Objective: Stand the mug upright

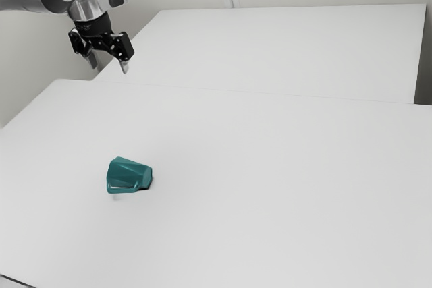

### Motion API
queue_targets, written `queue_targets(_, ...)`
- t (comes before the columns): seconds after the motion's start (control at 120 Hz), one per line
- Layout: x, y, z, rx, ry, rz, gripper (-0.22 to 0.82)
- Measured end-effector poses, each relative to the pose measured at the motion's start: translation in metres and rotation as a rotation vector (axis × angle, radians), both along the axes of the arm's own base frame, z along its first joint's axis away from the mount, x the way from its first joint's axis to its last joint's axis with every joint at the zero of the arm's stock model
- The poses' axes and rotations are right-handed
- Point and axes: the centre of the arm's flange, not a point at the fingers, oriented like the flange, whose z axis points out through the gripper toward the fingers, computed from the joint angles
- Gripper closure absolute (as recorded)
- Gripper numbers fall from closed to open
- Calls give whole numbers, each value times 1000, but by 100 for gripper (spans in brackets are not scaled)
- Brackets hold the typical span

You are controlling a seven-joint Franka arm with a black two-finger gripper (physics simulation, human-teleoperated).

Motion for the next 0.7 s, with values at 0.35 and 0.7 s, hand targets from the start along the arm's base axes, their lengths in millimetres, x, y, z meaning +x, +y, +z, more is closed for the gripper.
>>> queue_targets(0.35,-14,-8,-4,-157,-49,-26,1)
queue_targets(0.7,-72,104,-114,-545,-58,302,2)
